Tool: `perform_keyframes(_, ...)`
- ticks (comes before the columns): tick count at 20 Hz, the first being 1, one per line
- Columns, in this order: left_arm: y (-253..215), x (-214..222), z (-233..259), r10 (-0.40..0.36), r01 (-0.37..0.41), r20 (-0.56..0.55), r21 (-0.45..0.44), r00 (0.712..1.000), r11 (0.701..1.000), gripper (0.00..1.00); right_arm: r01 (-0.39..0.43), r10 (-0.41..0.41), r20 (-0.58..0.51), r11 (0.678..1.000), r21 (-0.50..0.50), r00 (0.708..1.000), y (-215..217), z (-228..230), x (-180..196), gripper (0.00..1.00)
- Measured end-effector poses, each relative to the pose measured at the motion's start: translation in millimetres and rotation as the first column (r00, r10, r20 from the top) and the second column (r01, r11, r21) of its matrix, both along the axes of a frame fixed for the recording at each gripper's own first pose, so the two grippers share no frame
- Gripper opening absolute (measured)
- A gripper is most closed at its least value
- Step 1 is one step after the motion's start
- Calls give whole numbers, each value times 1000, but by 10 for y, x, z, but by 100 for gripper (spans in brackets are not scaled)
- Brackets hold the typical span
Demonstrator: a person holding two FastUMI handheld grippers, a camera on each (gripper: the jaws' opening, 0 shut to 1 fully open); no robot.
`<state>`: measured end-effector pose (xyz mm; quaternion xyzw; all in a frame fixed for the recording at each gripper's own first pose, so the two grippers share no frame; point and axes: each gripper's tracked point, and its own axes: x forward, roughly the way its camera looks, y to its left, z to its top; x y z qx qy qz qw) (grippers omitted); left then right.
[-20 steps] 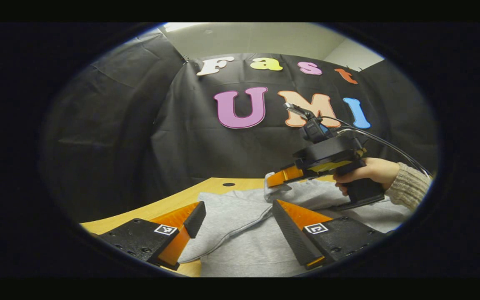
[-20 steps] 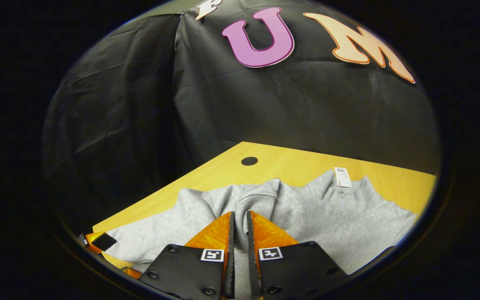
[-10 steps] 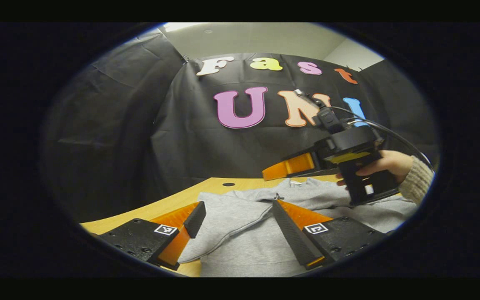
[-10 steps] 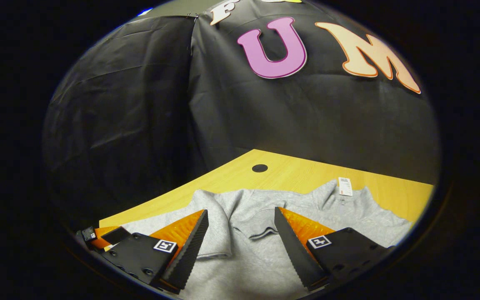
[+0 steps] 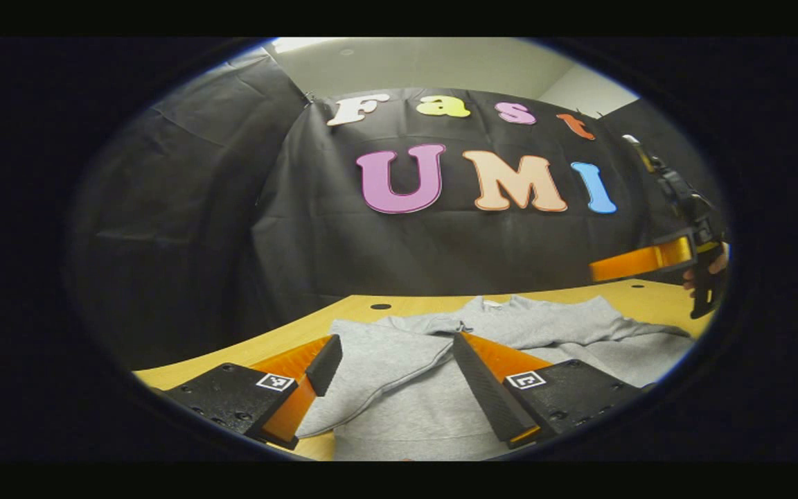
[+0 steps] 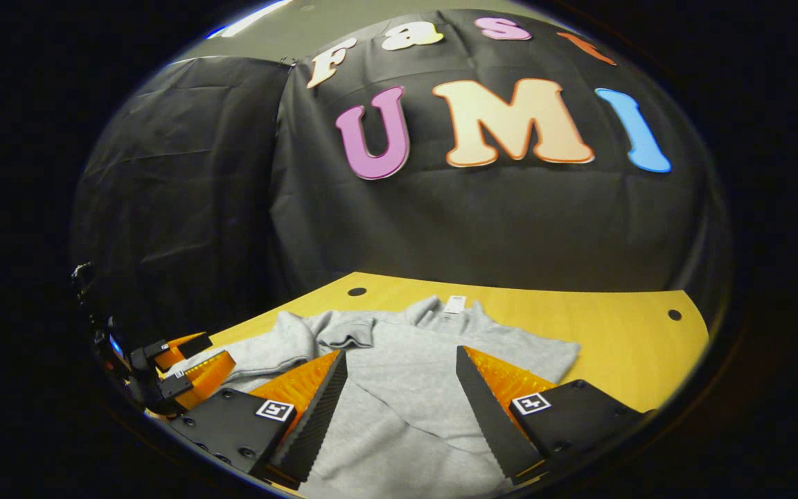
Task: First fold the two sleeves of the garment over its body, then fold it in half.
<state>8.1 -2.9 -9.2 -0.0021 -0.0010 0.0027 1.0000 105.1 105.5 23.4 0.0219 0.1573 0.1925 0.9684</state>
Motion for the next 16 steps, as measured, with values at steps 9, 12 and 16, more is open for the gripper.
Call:
perform_keyframes(9,800,-340,58,85,-73,-117,101,989,992,98,206,-206,36,979,0,978,-1127,-307,-661,98)
perform_keyframes(12,1119,-611,-158,109,-71,-272,146,956,987,95,218,-218,23,976,6,976,-1235,-372,-722,98)
perform_keyframes(16,1347,-872,-473,116,-54,-415,158,902,986,95,218,-217,28,976,-19,976,-1256,-390,-742,98)
